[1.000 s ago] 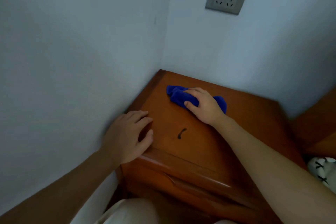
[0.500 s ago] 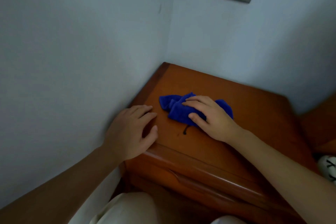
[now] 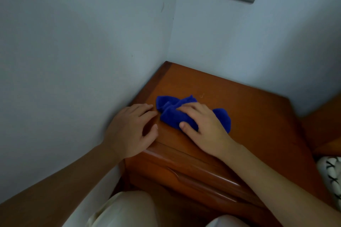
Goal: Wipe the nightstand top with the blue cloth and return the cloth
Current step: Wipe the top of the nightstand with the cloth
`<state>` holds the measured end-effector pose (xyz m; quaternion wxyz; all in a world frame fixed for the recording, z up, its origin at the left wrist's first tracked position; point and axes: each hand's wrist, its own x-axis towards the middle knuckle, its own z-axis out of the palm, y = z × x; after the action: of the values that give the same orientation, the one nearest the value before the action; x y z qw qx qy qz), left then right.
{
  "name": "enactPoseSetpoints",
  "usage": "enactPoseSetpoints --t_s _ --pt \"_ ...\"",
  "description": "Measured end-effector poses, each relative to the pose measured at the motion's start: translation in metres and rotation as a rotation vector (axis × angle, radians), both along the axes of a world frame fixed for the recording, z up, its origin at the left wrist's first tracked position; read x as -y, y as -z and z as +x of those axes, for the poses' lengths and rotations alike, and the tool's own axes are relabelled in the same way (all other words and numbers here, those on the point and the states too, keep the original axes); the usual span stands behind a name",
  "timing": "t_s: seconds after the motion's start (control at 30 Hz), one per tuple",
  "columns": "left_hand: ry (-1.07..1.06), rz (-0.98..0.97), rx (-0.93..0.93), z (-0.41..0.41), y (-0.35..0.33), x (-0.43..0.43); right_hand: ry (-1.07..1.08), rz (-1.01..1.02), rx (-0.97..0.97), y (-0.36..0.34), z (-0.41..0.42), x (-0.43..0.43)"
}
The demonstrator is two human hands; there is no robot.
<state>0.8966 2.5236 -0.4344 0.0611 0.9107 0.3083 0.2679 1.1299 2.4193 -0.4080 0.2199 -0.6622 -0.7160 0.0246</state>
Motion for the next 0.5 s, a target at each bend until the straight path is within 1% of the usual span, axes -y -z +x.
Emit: enactPoseSetpoints --t_s 0.07,0.17,0.27,0.4,0.5 --pt "0.008 0.005 0.002 0.000 0.001 -0.001 -0.037 -0.021 -0.005 0.000 -0.005 0.018" --pt "0.005 -0.008 -0.005 0.000 0.000 -0.001 -0.041 -0.053 -0.027 -0.004 0.006 0.017" --pt "-0.009 -0.021 -0.010 0.000 -0.002 0.001 0.013 -0.030 -0.019 -0.004 0.029 -0.007" --pt "-0.008 -0.030 -0.005 0.000 -0.003 0.002 0.176 -0.006 -0.049 -0.002 0.062 -0.053" --pt "-0.011 -0.031 0.001 0.000 -0.001 0.002 0.185 -0.004 -0.021 -0.001 0.059 -0.078"
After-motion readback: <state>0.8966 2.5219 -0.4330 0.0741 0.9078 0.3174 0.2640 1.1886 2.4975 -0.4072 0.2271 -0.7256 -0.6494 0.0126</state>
